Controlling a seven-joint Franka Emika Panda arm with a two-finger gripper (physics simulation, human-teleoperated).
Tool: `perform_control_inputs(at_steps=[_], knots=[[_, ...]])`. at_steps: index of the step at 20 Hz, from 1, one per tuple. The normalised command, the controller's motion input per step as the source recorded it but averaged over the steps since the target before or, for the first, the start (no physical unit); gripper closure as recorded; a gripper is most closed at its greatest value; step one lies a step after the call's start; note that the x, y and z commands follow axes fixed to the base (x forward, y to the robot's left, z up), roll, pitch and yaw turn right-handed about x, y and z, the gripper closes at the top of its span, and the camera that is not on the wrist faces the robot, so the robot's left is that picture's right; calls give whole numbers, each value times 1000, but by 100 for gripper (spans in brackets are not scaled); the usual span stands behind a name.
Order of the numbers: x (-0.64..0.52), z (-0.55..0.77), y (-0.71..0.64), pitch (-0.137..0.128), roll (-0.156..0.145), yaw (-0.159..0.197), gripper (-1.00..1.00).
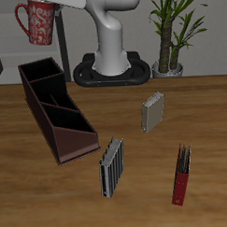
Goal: Place the red mug into the right desk caddy's right compartment
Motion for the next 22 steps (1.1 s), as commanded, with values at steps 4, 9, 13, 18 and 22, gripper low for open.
perform_control_inputs(at_steps=[4,9,13,18,22], knots=[[-126,52,-277,-18,-19,-17,100],[-189,9,-239,-34,-31,9,100],[-130,-92,-159,0,-31,-12,100],[-196,24,-47,-23,-30,-21,100],[-137,60,14,-33,3,7,100]])
